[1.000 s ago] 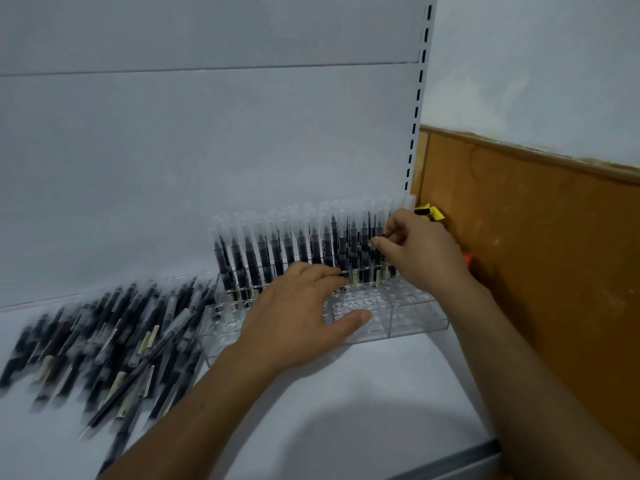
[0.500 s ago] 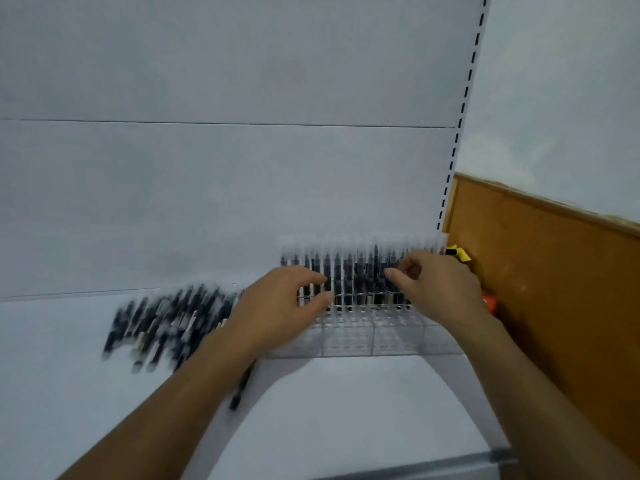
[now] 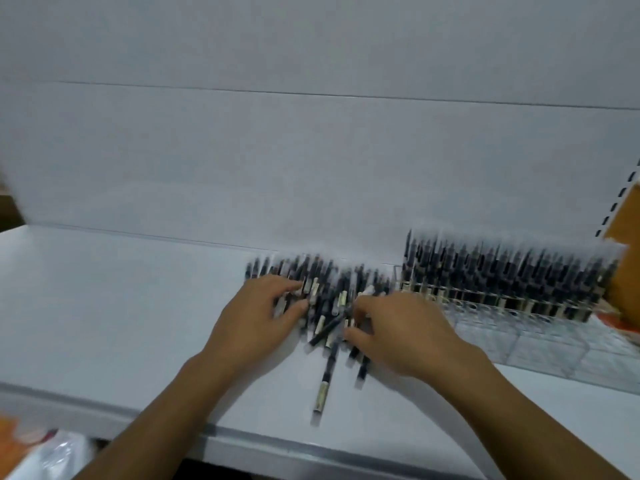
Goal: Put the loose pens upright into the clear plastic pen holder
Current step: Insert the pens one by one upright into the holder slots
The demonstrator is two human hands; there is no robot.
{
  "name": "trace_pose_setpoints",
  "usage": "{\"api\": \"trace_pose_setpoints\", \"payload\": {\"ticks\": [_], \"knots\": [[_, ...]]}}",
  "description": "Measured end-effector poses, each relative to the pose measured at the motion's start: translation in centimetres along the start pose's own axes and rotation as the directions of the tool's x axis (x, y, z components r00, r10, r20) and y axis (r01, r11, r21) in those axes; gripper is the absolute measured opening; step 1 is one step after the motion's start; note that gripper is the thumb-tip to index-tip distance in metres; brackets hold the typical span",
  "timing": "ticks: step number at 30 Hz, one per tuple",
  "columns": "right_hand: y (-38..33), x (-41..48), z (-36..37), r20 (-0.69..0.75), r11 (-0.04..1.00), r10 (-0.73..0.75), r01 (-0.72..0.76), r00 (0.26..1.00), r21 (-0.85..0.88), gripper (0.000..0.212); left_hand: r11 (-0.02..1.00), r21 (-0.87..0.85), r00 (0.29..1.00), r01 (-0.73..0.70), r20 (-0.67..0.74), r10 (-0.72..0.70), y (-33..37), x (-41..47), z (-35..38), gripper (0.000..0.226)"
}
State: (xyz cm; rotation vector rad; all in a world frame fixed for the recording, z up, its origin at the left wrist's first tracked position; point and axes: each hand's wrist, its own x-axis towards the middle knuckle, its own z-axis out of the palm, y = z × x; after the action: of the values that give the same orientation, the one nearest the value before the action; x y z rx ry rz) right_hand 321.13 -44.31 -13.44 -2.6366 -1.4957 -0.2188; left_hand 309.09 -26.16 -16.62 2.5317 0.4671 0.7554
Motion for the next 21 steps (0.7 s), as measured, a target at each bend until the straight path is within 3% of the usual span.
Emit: {"api": "trace_pose_setpoints", "payload": {"ticks": [4,10,17,21], "knots": [[0.1,-1.3,1.6,0.000,0.996,0.044,-0.043,0.999,0.084,0.027,0.999,-0.054,0.995,0.001,0.097,0.004,2.3,-1.4,0.0,0.034],[0.1,-2.4,2.2,-0.037,0.956,0.116,-0.101,0.993,0.277,0.021,0.997,0.082,0.976,0.001,0.219,-0.019,4.1,-0.4,1.3,0.018],[-0.1,-4.0,2.6,-0.030,0.932,0.137,-0.118,0.990,0.344,0.017,0.970,0.241,0.983,-0.016,0.183,-0.030,4.6,0.4,2.4,0.012],[-0.3,-5.2,2.6,-0.067,0.912,0.157,-0.119,0.985,0.392,0.012,0.974,0.227,0.982,0.007,0.180,-0.049,4.8,0.2,2.2,0.011]]}}
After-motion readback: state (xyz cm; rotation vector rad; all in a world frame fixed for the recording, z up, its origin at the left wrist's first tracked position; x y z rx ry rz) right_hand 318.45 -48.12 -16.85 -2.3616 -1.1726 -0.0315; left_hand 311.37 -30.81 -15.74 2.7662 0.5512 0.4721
